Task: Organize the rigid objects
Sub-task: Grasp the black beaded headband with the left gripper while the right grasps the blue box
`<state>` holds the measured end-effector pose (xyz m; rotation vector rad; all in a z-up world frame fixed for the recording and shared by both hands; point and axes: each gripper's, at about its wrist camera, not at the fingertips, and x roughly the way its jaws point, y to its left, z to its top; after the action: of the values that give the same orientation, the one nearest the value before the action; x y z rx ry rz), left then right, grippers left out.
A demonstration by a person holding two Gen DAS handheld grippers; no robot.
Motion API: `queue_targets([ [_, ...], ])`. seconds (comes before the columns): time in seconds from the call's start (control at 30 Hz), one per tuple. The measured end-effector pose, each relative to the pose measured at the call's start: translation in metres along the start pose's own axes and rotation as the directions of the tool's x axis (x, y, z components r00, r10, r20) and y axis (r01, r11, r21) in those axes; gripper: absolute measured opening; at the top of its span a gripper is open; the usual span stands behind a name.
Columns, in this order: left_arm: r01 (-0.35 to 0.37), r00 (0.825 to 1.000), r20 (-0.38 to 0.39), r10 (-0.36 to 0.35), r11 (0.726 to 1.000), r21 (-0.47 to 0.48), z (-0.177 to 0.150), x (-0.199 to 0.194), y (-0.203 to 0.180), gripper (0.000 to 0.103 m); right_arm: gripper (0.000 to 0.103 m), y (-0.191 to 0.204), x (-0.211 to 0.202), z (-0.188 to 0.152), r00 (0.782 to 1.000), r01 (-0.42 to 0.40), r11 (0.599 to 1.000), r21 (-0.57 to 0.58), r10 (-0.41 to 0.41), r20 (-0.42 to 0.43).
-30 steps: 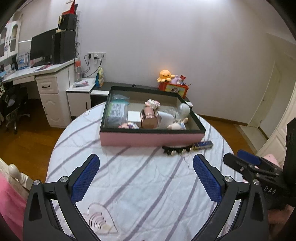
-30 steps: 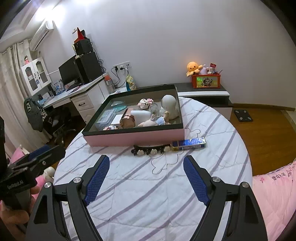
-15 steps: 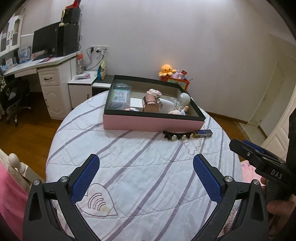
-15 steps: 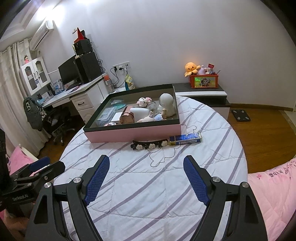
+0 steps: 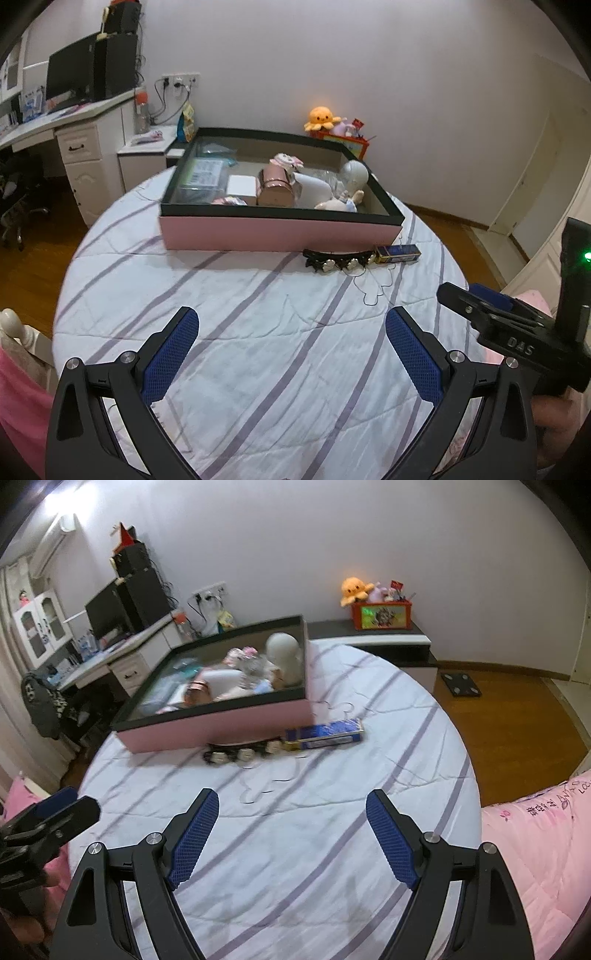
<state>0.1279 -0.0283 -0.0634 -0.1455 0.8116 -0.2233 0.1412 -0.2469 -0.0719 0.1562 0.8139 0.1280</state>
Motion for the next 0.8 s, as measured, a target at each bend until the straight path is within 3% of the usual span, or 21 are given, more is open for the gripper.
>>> queue_targets([
  [0.3, -0.023, 0.997, -0.080, 0.023, 1.000, -0.003, 0.003, 0.049, -0.010, 0.102, 0.083, -0.020, 0.063, 0.027, 0.996, 0.040, 0.999, -0.030, -0.042, -0.080],
  [0.57, -0.038, 0.991, -0.126, 0.037, 0.999, 0.000, 0.009, 0.082, -0.013, 0.102, 0.083, -0.018, 0.099, 0.045, 0.992, 0.003, 0.997, -0.080, -0.013, -0.122],
  [0.67, -0.040, 0.990, -0.138, 0.039, 0.999, -0.001, 0.010, 0.090, -0.013, 0.102, 0.093, -0.014, 0.107, 0.046, 0.991, 0.019, 0.995, -0.101, -0.033, -0.132],
  [0.8, -0.040, 0.988, -0.148, 0.040, 0.999, 0.000, 0.010, 0.096, -0.012, 0.102, 0.095, -0.006, 0.112, 0.041, 0.987, 0.064, 0.982, -0.177, -0.088, -0.132],
])
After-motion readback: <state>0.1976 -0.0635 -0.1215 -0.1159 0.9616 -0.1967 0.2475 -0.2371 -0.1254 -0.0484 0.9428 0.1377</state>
